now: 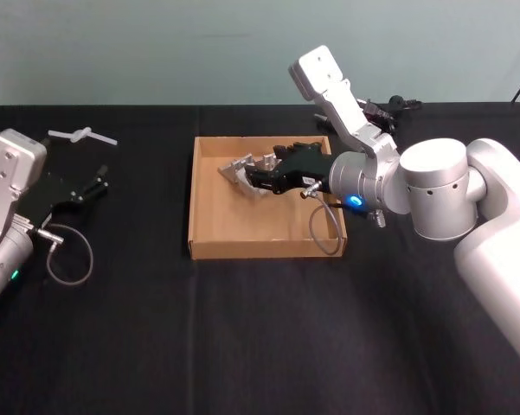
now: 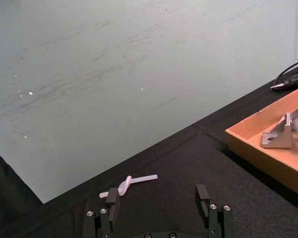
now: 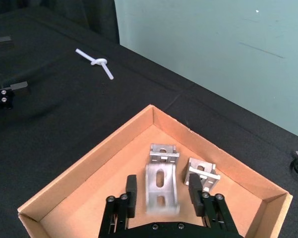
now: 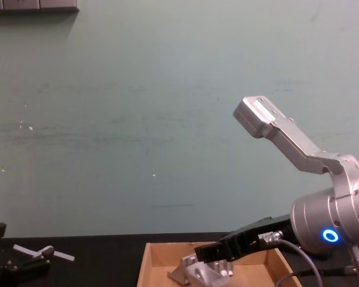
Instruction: Use one hand to pick up the angle iron from the table and place it into the box.
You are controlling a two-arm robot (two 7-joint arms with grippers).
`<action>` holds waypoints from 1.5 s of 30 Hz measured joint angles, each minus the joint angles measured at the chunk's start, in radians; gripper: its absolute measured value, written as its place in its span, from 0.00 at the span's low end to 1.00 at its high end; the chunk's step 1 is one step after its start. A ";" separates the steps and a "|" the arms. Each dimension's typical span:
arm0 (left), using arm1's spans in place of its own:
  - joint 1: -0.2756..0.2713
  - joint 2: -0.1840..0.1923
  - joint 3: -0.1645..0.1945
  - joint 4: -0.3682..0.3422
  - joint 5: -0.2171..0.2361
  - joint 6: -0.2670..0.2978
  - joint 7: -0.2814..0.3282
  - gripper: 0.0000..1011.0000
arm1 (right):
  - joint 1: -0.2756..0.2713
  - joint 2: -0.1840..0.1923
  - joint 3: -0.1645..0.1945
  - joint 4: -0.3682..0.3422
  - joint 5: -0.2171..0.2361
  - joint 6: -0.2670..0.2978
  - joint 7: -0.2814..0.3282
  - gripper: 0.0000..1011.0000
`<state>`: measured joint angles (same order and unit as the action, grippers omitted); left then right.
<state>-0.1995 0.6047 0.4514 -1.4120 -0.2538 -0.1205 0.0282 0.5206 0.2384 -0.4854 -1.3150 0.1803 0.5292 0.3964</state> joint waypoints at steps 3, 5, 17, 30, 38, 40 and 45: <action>0.000 0.000 0.000 0.000 0.000 0.000 0.000 0.99 | 0.000 0.000 0.000 0.000 0.000 0.000 0.000 0.71; 0.000 0.000 0.000 0.000 0.000 0.000 0.000 0.99 | 0.000 0.000 0.001 -0.001 0.000 0.000 0.000 0.76; 0.000 0.000 0.000 0.000 0.000 0.000 0.000 0.99 | -0.001 0.001 0.002 -0.002 0.001 0.001 0.000 0.99; 0.000 0.000 0.000 0.000 0.000 0.000 0.000 0.99 | -0.015 0.006 0.009 -0.015 0.003 -0.016 -0.003 0.99; 0.000 0.000 0.000 0.000 0.000 0.000 0.000 0.99 | -0.107 0.030 0.064 -0.091 0.005 -0.140 -0.060 0.99; 0.000 0.000 0.000 0.000 0.000 0.000 0.000 0.99 | -0.126 0.034 0.074 -0.105 -0.002 -0.167 -0.077 0.99; 0.000 0.000 0.000 0.000 0.000 0.000 0.000 0.99 | -0.192 0.045 0.104 -0.145 -0.044 -0.255 -0.141 0.99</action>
<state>-0.1995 0.6047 0.4514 -1.4120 -0.2539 -0.1205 0.0283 0.3281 0.2838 -0.3819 -1.4600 0.1364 0.2747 0.2553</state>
